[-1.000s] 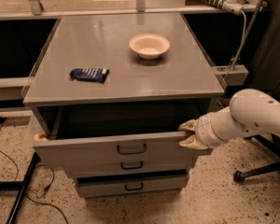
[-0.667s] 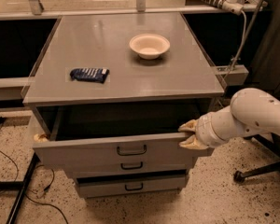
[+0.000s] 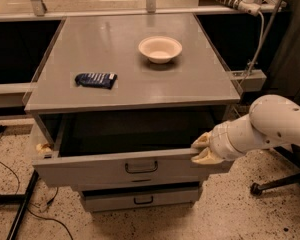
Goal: Open top drawer
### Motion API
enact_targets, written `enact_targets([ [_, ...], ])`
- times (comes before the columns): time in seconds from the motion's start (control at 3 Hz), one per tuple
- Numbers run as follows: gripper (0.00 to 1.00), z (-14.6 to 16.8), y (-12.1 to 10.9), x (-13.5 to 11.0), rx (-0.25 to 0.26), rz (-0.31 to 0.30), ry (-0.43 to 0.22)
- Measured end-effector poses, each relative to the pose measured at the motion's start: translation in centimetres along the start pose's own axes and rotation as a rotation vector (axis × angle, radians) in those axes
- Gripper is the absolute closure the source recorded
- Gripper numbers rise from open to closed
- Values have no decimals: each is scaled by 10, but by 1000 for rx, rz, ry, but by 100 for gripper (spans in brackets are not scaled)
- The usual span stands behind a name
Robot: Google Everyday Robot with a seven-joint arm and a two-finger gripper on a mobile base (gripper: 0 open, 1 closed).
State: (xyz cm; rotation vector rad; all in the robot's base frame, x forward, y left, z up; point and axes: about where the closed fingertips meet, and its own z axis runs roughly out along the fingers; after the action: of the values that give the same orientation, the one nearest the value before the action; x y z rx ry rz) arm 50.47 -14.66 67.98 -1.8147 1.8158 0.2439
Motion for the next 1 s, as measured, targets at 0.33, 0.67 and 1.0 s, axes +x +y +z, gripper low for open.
enact_targets([
  [0.33,61,0,0,0,0,0,0],
  [0.67,37,0,0,0,0,0,0],
  [1.0,14,0,0,0,0,0,0],
])
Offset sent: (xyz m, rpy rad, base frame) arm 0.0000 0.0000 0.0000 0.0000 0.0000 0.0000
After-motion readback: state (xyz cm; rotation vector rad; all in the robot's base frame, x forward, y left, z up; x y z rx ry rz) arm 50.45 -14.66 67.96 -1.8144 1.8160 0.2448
